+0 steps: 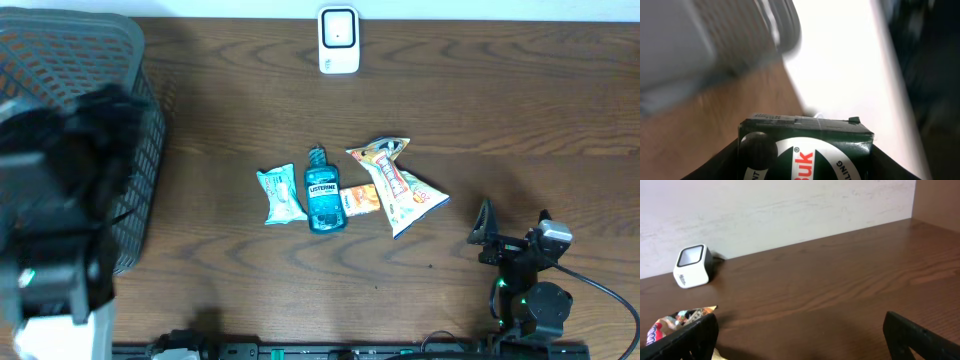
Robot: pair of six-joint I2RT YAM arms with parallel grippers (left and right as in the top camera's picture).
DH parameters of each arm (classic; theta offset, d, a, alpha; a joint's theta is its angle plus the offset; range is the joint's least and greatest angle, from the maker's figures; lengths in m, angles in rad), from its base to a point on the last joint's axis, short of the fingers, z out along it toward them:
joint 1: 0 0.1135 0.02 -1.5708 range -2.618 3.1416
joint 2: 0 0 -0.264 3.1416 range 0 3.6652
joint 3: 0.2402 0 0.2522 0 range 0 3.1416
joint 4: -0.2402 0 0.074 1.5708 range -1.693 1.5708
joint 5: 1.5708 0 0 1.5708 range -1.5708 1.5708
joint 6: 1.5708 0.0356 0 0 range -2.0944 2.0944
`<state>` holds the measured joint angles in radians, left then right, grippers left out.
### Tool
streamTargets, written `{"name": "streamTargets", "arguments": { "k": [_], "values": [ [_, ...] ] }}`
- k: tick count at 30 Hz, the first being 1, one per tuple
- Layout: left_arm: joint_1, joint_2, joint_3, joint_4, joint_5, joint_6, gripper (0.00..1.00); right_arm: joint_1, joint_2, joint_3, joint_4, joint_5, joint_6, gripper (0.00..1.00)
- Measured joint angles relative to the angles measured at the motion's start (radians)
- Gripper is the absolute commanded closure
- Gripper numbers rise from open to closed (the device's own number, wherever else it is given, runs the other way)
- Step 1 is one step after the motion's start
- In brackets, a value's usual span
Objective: Scan the item barcode
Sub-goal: 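Lift the tin out and set it on the table left of the wipes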
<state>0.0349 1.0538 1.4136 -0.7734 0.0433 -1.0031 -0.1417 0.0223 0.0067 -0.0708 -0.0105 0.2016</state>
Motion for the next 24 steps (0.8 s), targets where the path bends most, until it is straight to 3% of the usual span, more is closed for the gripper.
{"name": "streamTargets", "arguments": {
  "k": [4,9,16,24],
  "values": [
    [-0.172,0.142,0.000,-0.044,-0.003,0.206,0.57,0.000,0.000,0.000,0.000,0.000,0.000,0.01],
    [-0.314,0.377,-0.002,-0.176,-0.125,0.332,0.57,0.000,0.000,0.000,0.000,0.000,0.000,0.01],
    [-0.339,0.640,-0.007,-0.308,-0.240,0.372,0.58,0.000,0.000,0.000,0.000,0.000,0.000,0.01],
    [-0.342,0.824,-0.007,-0.284,-0.264,0.351,0.58,0.000,0.000,0.000,0.000,0.000,0.000,0.01]
  ]
}}
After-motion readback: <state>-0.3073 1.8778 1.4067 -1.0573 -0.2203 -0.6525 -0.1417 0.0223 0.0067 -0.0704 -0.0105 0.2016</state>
